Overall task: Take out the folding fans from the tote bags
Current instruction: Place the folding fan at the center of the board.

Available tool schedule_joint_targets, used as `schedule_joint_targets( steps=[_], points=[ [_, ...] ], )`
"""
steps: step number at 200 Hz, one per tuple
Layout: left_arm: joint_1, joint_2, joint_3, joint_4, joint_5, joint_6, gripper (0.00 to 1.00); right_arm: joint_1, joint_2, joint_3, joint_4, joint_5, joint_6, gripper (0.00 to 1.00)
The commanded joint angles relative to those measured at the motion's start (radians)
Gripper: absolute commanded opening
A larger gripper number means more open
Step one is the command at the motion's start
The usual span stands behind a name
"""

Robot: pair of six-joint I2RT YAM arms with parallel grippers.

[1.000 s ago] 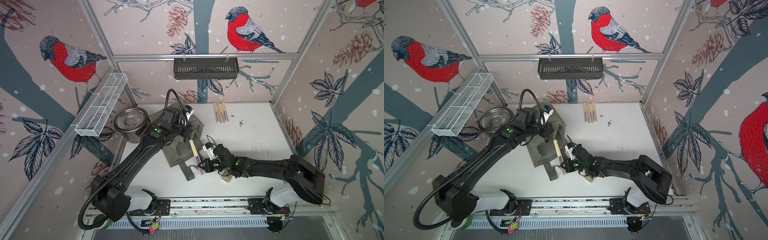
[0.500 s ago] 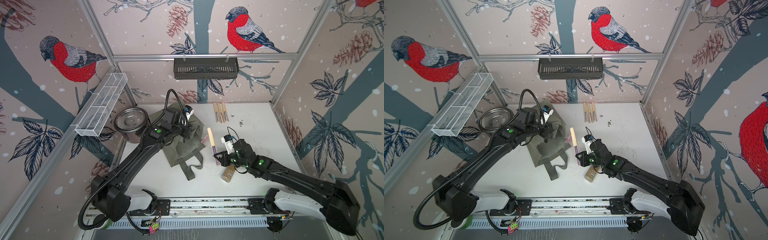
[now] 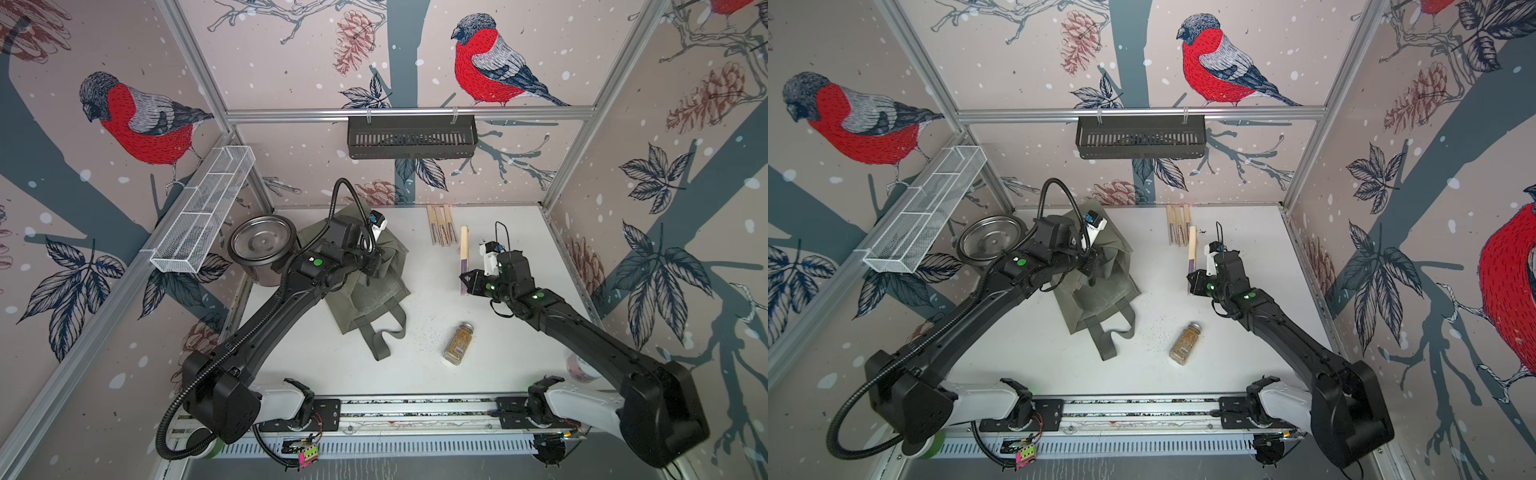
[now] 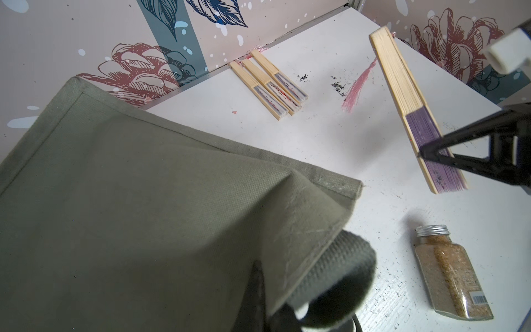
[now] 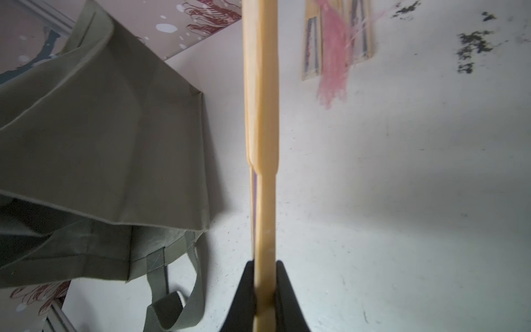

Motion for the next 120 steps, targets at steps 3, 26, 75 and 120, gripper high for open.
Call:
schedule_joint_targets(
  steps=[3,26,75,120],
  points=[
    [0.001,-0.007,0.002,0.036,-0.006,0.000,0.00,-0.057,0.096,0.050,0.026,-0.048,-0.039,0.12],
    [0.000,-0.002,0.001,0.037,-0.010,0.001,0.00,-0.105,0.192,0.111,0.041,-0.040,-0.066,0.12],
    [0.000,-0.007,0.001,0.039,-0.013,0.002,0.00,-0.169,0.390,0.287,0.005,0.002,-0.092,0.12],
    [0.001,-0.009,-0.001,0.039,-0.011,0.003,0.00,-0.210,0.605,0.514,-0.075,-0.010,-0.132,0.12]
  ],
)
